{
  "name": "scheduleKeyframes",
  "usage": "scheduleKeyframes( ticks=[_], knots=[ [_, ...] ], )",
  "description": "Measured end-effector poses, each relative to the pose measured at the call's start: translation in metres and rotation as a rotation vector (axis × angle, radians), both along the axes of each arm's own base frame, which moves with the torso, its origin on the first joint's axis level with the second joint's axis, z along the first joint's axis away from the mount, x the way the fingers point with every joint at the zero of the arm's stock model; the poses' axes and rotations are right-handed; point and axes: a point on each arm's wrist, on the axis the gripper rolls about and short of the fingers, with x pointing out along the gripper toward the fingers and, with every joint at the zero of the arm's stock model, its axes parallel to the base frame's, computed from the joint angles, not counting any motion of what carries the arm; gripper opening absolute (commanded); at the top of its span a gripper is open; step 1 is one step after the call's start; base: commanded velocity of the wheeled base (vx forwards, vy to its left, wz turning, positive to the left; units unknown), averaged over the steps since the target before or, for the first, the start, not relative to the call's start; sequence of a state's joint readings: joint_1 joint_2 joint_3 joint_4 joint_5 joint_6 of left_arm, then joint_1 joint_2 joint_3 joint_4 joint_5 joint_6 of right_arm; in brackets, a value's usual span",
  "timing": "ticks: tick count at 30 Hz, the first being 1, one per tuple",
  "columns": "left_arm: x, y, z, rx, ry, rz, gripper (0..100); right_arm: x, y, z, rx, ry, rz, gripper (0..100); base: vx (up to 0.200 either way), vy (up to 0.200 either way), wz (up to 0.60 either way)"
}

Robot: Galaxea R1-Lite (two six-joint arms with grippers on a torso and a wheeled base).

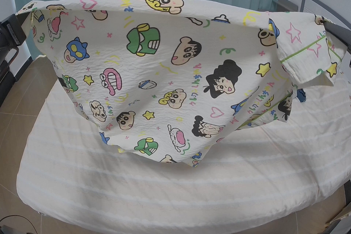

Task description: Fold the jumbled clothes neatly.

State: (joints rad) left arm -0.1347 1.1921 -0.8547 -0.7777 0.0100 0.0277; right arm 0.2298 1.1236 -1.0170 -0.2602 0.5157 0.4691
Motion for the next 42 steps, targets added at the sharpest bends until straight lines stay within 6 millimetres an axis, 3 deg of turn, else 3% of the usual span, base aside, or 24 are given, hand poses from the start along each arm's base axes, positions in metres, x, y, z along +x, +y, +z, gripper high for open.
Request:
scheduleKeyframes(
  ticks=[14, 27, 35, 42],
  knots=[
    [0.000, 0.000, -0.004, 0.001, 0.013, 0.001, 0, 0.002, 0.008, -0.001, -0.002, 0.009, 0.042, 0, 0.000, 0.200, 0.00],
    [0.016, 0.000, -0.013, 0.016, 0.126, 0.013, 0, 0.021, 0.010, -0.002, 0.000, 0.036, 0.023, 0, 0.000, 0.000, 0.00],
    [0.055, 0.001, 0.013, 0.003, 0.102, 0.053, 0, 0.049, 0.012, 0.009, 0.008, 0.035, -0.017, 0, 0.000, 0.000, 0.00],
    [0.108, -0.001, 0.046, -0.036, 0.012, 0.118, 0, 0.085, 0.011, 0.043, 0.036, -0.052, -0.081, 0, 0.000, 0.000, 0.00]
  ],
)
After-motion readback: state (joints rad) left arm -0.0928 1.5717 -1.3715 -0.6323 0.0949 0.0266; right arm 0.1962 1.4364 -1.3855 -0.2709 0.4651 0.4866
